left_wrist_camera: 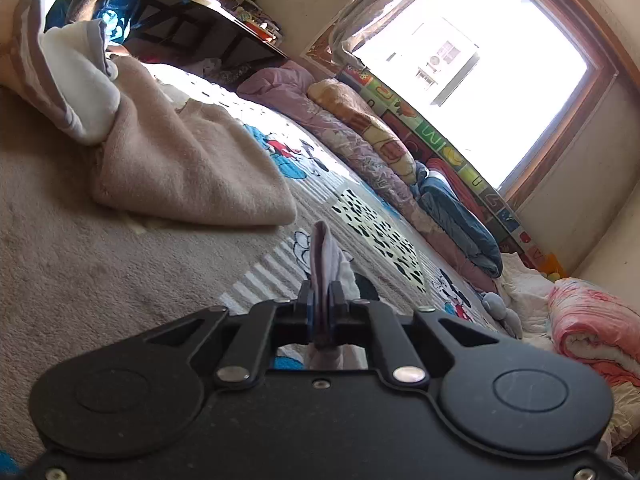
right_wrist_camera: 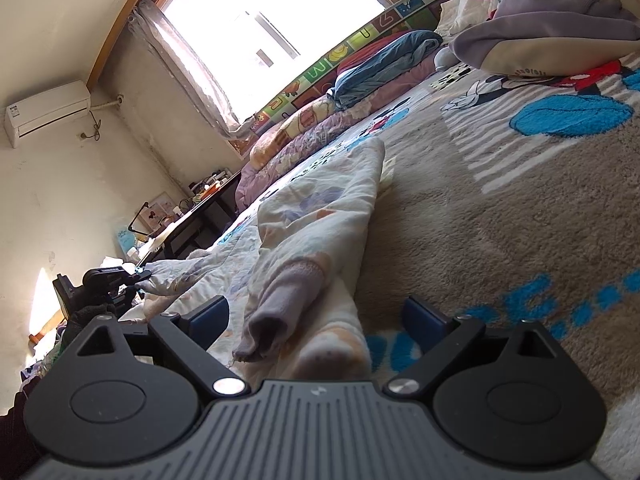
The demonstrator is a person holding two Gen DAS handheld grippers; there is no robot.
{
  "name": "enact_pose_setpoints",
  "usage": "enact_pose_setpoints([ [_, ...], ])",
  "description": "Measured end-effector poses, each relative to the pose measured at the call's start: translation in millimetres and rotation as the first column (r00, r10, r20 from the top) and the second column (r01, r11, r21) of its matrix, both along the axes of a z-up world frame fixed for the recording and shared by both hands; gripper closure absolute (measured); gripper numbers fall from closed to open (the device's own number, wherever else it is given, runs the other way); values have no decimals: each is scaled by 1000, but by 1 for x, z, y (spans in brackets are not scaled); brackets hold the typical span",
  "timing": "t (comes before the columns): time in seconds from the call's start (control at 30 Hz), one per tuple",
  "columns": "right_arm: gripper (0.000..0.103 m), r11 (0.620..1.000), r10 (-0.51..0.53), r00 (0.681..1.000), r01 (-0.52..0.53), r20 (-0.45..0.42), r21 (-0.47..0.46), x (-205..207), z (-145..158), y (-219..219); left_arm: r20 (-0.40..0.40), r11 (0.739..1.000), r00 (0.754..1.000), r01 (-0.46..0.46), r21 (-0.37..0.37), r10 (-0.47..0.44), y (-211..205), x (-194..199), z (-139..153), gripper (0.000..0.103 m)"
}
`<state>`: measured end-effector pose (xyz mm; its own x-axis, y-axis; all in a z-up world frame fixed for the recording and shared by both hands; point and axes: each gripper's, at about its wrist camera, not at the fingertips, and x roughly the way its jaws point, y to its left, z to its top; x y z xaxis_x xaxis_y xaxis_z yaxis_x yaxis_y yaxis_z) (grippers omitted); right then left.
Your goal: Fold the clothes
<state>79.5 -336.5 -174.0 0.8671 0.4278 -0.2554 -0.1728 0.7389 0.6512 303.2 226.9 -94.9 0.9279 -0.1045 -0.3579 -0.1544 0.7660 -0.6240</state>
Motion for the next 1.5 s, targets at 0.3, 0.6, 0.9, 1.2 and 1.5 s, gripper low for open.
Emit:
enact_pose_setpoints([
  [0.3, 8, 1000, 7, 1000, -7, 5, 11, 0, 0, -1, -159, 996, 984, -72, 48, 79, 12, 7, -24, 102],
  [0.6, 8, 1000, 12, 1000, -12, 8, 16, 0, 0, -2, -239, 988, 963, -101, 113, 125, 11, 9, -32, 90],
  [0.9, 8, 1000, 12, 1000, -12, 5, 16, -1, 1, -1, -99, 970, 992, 96, 222, -75, -60, -9, 6, 71],
  [1.2, 10, 997, -72, 997, 73, -36, 26, -18, 19, 0, -274, 904, 950, 241, 352, -147, -116, 9, -13, 63],
  [1.5, 32, 979, -203, 978, 202, -39, -10, -33, 45, 4, -174, 950, 976, 175, 258, -133, -107, -48, 17, 58],
])
